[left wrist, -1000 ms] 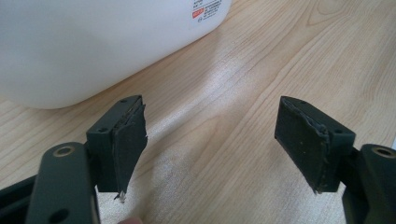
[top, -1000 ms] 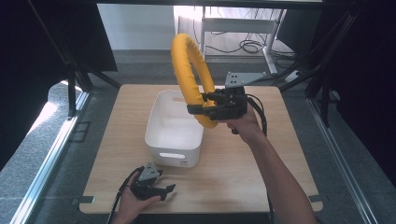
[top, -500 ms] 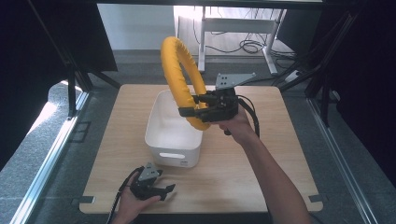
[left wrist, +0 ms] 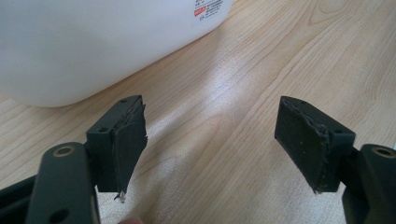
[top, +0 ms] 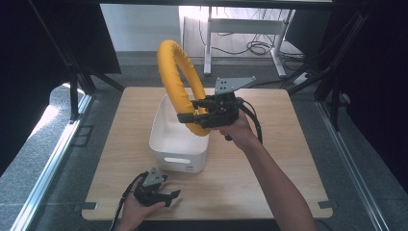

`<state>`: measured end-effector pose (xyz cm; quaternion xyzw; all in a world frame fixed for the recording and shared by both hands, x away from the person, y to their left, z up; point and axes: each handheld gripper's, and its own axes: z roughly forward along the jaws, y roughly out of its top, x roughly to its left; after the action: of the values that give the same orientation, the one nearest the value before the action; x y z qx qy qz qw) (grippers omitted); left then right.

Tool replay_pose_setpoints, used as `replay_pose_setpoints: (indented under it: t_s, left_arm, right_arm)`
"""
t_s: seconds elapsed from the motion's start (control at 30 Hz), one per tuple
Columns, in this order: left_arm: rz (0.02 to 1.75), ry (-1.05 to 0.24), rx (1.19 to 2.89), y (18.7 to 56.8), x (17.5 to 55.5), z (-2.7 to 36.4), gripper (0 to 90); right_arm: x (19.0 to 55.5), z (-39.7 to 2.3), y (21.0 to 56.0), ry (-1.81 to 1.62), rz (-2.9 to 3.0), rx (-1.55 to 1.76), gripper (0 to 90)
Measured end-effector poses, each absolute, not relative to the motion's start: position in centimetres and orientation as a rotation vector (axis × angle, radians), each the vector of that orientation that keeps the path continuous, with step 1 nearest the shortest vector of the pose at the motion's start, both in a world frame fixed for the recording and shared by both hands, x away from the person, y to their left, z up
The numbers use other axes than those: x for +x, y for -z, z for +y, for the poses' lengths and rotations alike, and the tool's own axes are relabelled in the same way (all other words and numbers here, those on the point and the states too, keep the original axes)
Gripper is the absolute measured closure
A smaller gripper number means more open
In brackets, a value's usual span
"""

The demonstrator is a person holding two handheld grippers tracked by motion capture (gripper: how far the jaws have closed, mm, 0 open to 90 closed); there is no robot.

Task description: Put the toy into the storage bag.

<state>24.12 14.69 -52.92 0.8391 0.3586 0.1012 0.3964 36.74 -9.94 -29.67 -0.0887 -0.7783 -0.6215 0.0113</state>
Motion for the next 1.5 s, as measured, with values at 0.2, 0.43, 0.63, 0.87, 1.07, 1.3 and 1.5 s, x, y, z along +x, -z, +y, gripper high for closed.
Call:
replay_pose_setpoints:
  t_s: [0.2,0.43,0.63,0.87,1.07,1.3,1.5]
  left_arm:
    - [0.908,-0.252,2.127,53.0,24.1,14.6,25.0]
    - [0.908,-0.255,2.125,52.9,24.1,14.7,25.1]
    - [0.906,-0.258,2.127,53.0,24.1,14.7,25.1]
    - [0.906,-0.256,2.128,53.0,24.1,14.7,25.0]
    - [0.905,-0.256,2.129,53.0,24.1,14.7,25.0]
    - [0.905,-0.257,2.131,53.0,24.1,14.7,25.0]
    - [0.905,-0.255,2.133,53.1,24.1,14.6,25.0]
  right_arm:
    - [36.8,-9.2,30.2,1.924,-2.402,-0.246,51.3]
    - [36.9,-8.5,30.9,1.912,-2.399,-0.223,51.3]
    - [36.9,-8.4,31.6,1.910,-2.387,-0.213,51.3]
    - [36.8,-8.0,32.5,1.874,-2.387,-0.210,51.2]
    - [36.8,-8.0,32.9,1.863,-2.386,-0.202,51.2]
    - [36.8,-7.8,33.7,1.848,-2.390,-0.178,51.1]
    - [36.8,-7.9,33.9,1.838,-2.393,-0.167,51.0]
